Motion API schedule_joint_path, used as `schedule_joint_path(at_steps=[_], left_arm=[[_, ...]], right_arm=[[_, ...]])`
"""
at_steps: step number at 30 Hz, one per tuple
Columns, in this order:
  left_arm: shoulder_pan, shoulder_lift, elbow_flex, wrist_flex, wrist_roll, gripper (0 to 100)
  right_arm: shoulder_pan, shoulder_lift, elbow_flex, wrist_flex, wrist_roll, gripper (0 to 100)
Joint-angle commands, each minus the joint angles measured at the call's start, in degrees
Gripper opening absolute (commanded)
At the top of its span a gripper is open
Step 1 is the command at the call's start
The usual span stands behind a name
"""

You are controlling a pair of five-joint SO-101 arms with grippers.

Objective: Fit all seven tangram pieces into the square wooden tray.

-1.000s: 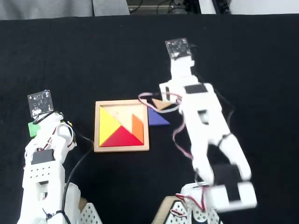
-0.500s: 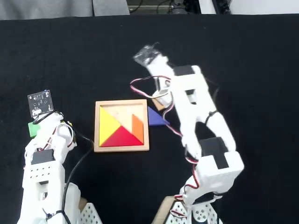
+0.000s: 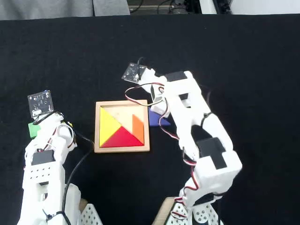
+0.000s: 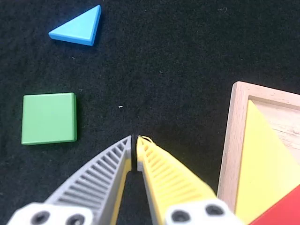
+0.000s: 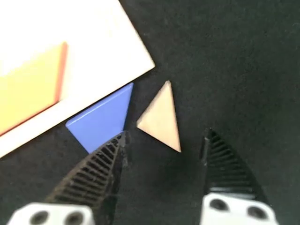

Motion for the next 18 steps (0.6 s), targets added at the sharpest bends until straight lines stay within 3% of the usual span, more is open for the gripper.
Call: schedule_joint_path(at_steps=[1, 18], left_arm=[[0.2, -1.0, -0.3, -1.1, 0.7, 3], [0.2, -0.9, -0.3, -1.1, 0.7, 3]], right_arm=[[-0.8, 1.5, -1.5, 0.3, 0.7, 23.8], [0.0, 8.7, -10.5, 2.7, 0.6, 23.3]])
